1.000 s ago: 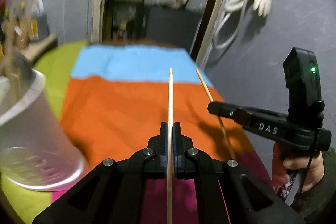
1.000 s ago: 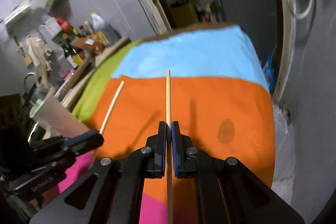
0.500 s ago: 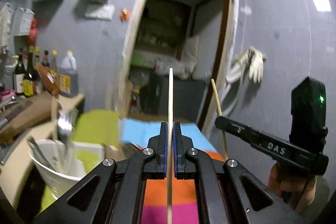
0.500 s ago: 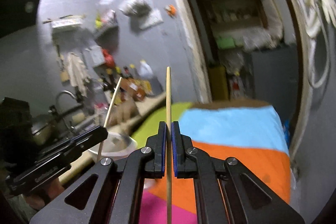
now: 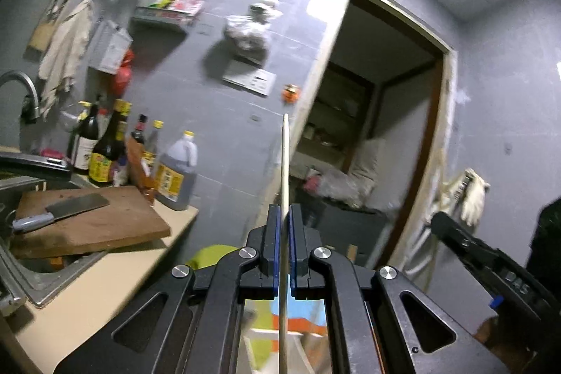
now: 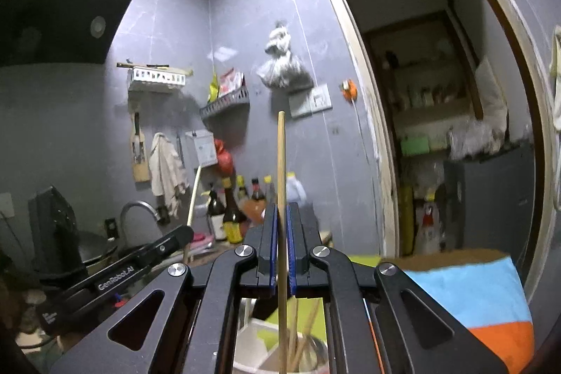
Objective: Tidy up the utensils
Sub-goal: 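Lift both chopsticks upright and carry them over the white basket, then lower the chopsticks into the basket and open both tools to release them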
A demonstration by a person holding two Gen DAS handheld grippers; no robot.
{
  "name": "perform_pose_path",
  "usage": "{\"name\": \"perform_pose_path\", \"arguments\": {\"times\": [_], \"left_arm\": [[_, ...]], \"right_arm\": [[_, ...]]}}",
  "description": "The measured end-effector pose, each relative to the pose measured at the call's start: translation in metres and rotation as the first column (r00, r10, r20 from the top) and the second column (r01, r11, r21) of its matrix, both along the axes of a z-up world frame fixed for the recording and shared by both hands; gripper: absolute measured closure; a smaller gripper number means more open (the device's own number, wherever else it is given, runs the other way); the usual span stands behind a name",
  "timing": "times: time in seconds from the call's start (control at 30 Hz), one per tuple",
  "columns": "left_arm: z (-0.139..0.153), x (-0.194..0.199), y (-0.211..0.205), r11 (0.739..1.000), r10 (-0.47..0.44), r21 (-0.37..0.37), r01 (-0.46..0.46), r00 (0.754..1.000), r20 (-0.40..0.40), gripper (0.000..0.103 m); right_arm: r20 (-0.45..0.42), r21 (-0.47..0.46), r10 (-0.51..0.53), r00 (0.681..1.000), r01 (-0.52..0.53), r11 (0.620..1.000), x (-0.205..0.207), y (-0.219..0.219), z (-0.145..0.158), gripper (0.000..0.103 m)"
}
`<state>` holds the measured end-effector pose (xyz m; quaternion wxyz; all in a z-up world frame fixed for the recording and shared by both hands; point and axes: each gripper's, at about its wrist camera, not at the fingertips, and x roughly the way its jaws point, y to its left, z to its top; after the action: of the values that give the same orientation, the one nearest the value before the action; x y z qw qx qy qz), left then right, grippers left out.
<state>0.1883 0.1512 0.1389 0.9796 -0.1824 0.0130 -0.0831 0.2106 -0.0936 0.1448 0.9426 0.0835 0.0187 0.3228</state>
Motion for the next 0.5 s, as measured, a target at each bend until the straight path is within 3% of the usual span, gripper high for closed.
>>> {"name": "perform_pose_path", "arguments": {"times": [0.3,0.5], "left_arm": [[-0.024,0.024,0.018,0.997,0.074,-0.015,-0.074,0.997,-0.007,0.101],[-0.041,0.028,0.016,0.995,0.09,-0.035,-0.092,0.995,-0.043,0.101]], "right_arm": [[0.002,0.023,-0.049,0.999,0.049,0.999,0.022,0.016,-0.031,0.1],[-0.048,0.051,-0.041,0.998,0.044,0.998,0.035,0.015,-0.049,0.1]]}}
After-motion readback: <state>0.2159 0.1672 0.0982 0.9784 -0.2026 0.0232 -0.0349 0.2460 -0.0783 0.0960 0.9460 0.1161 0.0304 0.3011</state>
